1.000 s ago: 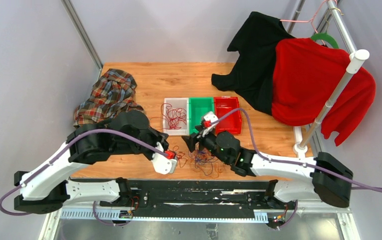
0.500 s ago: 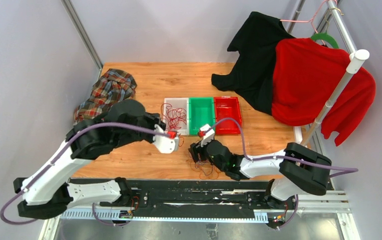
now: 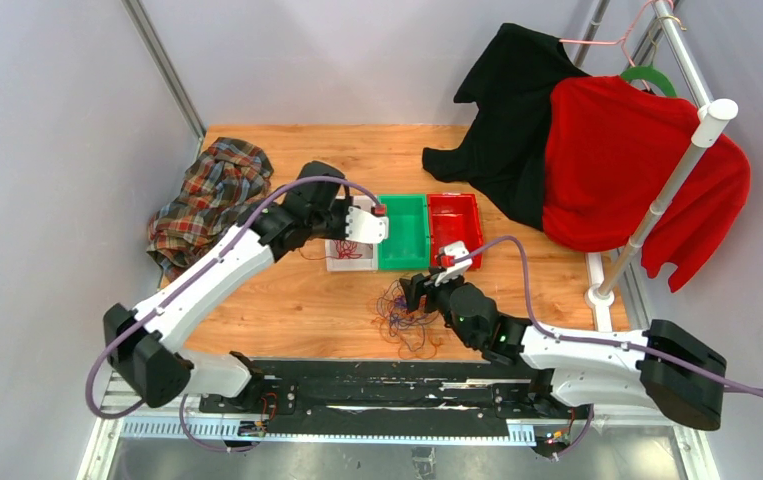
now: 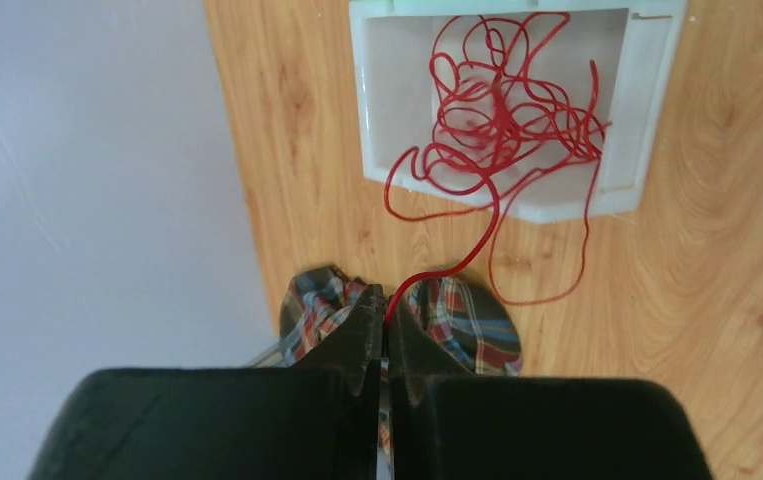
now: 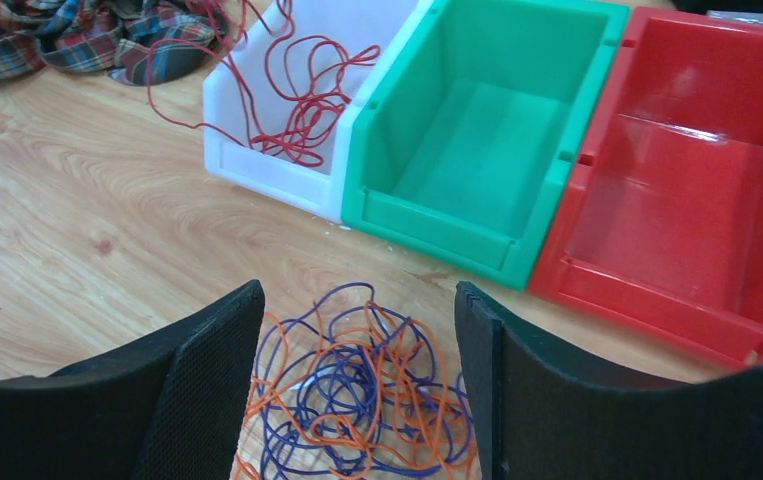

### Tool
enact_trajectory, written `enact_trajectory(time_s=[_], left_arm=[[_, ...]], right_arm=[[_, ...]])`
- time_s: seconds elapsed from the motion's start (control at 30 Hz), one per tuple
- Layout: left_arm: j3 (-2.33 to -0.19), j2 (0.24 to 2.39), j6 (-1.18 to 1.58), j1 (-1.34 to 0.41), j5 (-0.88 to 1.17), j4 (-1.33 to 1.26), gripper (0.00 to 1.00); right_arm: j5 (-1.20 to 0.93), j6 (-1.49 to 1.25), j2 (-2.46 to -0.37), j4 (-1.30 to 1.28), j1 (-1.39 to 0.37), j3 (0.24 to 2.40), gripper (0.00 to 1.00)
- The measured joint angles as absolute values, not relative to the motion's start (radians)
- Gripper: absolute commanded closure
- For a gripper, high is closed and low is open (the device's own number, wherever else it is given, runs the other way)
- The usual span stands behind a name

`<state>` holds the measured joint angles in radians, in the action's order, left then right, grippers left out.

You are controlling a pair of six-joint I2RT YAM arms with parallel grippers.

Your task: Untangle the cables

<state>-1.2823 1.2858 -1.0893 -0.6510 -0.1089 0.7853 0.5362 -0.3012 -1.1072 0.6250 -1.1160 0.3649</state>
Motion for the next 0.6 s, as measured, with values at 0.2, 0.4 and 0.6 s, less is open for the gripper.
enact_trajectory(time_s=[0.2,0.4,0.6], left_arm=[[-1.247,1.440,-1.092,-0.622,-0.137,0.620,0.99],[-1.217,1.619,-1.087,-0.590,-0.194,0.514,0.93],[-1.230,1.661,-1.059,-0.585,-0.215,0.465,0.30]], right_arm=[[0.577,-0.309,-1.017,0.543,-1.116,0.352,0.29],[0.612,-0.317,-0.913,0.469,-1.116,0.344,0.28],[0.633,-0.325,-0.883,0.410,-1.116,0.335,0.26]])
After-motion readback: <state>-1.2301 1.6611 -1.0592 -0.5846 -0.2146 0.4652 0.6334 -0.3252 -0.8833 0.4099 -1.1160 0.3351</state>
